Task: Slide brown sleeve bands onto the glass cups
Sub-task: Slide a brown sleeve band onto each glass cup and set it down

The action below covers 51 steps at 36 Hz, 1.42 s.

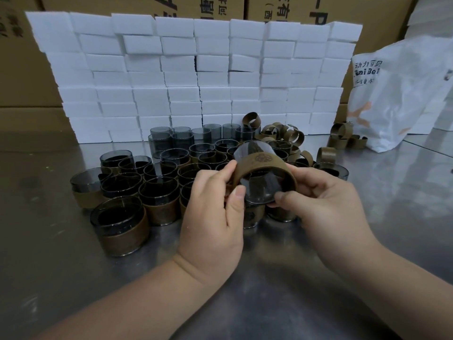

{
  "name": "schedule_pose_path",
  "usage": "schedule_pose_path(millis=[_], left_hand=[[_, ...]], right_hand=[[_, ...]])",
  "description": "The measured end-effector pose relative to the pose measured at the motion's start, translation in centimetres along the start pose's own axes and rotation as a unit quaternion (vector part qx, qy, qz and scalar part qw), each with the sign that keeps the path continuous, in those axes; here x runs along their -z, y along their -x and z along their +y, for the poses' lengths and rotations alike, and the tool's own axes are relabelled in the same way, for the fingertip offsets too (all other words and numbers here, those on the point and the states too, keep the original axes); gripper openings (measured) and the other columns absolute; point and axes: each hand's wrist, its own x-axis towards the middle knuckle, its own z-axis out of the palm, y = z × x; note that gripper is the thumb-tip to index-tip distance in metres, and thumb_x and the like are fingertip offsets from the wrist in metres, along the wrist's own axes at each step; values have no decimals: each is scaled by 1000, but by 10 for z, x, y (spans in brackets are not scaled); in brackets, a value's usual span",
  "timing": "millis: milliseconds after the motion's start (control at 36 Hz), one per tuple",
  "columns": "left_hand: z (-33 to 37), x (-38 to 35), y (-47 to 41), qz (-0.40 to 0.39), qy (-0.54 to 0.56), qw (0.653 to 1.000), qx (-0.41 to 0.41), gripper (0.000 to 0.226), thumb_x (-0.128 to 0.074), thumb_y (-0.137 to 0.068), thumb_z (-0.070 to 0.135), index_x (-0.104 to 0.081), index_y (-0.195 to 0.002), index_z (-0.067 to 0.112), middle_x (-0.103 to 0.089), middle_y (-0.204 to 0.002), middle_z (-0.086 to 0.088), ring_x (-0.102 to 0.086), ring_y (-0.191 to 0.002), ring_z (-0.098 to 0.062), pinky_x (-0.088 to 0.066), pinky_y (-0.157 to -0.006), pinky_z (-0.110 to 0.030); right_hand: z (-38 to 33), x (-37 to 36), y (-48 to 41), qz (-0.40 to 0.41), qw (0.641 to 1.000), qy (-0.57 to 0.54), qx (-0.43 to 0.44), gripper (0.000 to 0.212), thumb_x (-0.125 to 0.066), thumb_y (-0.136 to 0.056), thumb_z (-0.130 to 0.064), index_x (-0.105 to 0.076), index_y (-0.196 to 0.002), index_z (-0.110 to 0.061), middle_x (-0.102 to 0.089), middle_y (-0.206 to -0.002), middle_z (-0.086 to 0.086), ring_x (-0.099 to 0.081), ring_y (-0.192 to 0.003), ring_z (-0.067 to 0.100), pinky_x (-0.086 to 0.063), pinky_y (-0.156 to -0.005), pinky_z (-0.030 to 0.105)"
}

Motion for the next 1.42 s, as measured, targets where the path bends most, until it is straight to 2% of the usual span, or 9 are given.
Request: schedule_pose_path(millis=[139,278,472,583,722,945,1195,1306,1417], left_hand=[[-5,-3,4,13,57,998,16,47,-34,-89,45,-33,-129,19,-39,-125,10,-46,-103,4,-46,-91,-29],[-10,-4,9,4,98,995,24,62,-17,-89,67,-21,-135,26,-36,-142,2,-33,-134,-10,-25,-112,-39],[-11,-3,9,7,169,985,15,65,-22,-87,70,-27,-134,25,-47,-133,-8,-44,-127,-16,-32,-107,-31],[-10,-4,9,1,189,982,2,72,-23,-86,72,-28,-134,19,-48,-131,-14,-46,-125,-19,-35,-105,-35],[-13,-5,9,10,248,969,-16,66,-29,-88,69,-35,-131,19,-54,-121,10,-51,-112,-2,-39,-93,-18],[-21,-7,9,42,254,966,-3,56,-29,-89,69,-43,-126,29,-57,-112,22,-53,-104,2,-43,-87,-21],[-20,-8,7,67,205,976,-14,55,-22,-92,64,-47,-119,24,-59,-108,21,-56,-101,-2,-44,-86,-23],[-19,-8,5,59,206,977,-15,51,-22,-94,61,-48,-119,24,-60,-110,18,-58,-105,-8,-44,-89,-25],[-20,-9,6,49,236,971,4,52,-26,-95,56,-48,-123,19,-59,-117,2,-56,-112,-18,-43,-96,-39]], right_hand=[[-1,-2,2,-32,999,-38,9,35,-60,-80,10,-66,-103,-16,-74,-87,-4,-69,-73,5,-50,-65,12],[3,-3,5,-63,997,-35,18,40,-73,-71,-16,-62,-109,-19,-72,-97,-6,-68,-83,4,-50,-69,12],[9,1,3,-130,991,-23,-25,99,-70,-53,-62,-42,-137,-17,-58,-121,14,-61,-106,30,-51,-91,45],[11,0,3,-180,982,-48,-35,92,-65,-55,-76,-55,-126,-18,-66,-110,12,-60,-92,39,-50,-82,48],[11,1,1,-205,977,-59,-30,82,-65,-56,-76,-60,-116,-19,-67,-91,7,-59,-72,22,-48,-63,30],[17,1,-2,-228,967,-109,-33,54,-71,-55,-73,-69,-94,-35,-63,-80,3,-57,-60,11,-49,-56,24],[16,1,0,-219,969,-101,-50,59,-70,-52,-74,-67,-89,-28,-57,-90,22,-53,-77,29,-50,-60,27],[16,1,0,-214,970,-109,-42,56,-72,-50,-71,-66,-84,-28,-58,-77,5,-53,-66,17,-48,-57,22],[16,2,-1,-210,970,-120,-30,59,-76,-56,-61,-63,-94,-17,-59,-86,10,-54,-70,20,-47,-59,23]])
